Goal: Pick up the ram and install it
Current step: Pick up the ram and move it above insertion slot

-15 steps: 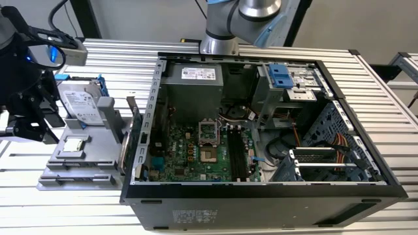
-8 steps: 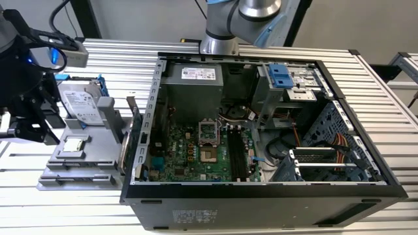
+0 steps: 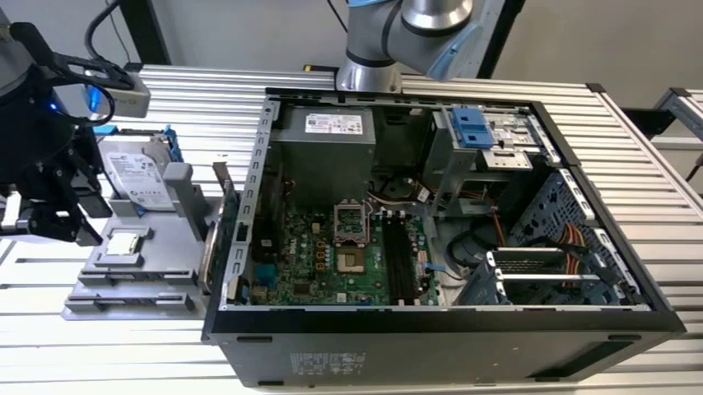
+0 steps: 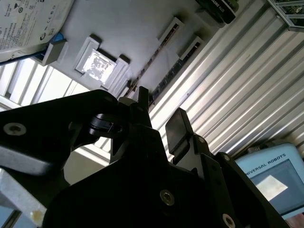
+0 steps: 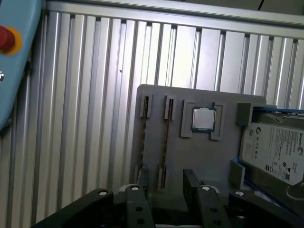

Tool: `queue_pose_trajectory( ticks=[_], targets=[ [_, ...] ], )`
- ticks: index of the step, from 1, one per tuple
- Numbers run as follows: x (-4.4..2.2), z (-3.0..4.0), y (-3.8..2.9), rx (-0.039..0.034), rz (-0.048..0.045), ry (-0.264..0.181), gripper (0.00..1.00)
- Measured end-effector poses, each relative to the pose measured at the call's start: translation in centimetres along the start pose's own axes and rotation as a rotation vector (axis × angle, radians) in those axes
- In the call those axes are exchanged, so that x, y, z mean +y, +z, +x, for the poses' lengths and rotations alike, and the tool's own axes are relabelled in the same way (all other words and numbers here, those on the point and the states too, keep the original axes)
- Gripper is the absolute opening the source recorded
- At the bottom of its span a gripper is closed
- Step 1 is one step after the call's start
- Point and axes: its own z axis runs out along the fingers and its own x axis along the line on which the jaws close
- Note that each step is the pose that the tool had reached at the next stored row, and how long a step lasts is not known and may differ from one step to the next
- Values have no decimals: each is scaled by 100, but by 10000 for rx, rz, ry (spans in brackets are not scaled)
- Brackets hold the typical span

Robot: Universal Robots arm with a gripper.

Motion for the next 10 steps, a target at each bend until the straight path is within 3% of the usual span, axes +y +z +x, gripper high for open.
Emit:
queue_pose_trajectory(
  ticks=[10],
  targets=[
    [-1, 2, 56, 1, 0, -2, 100]
  ],
)
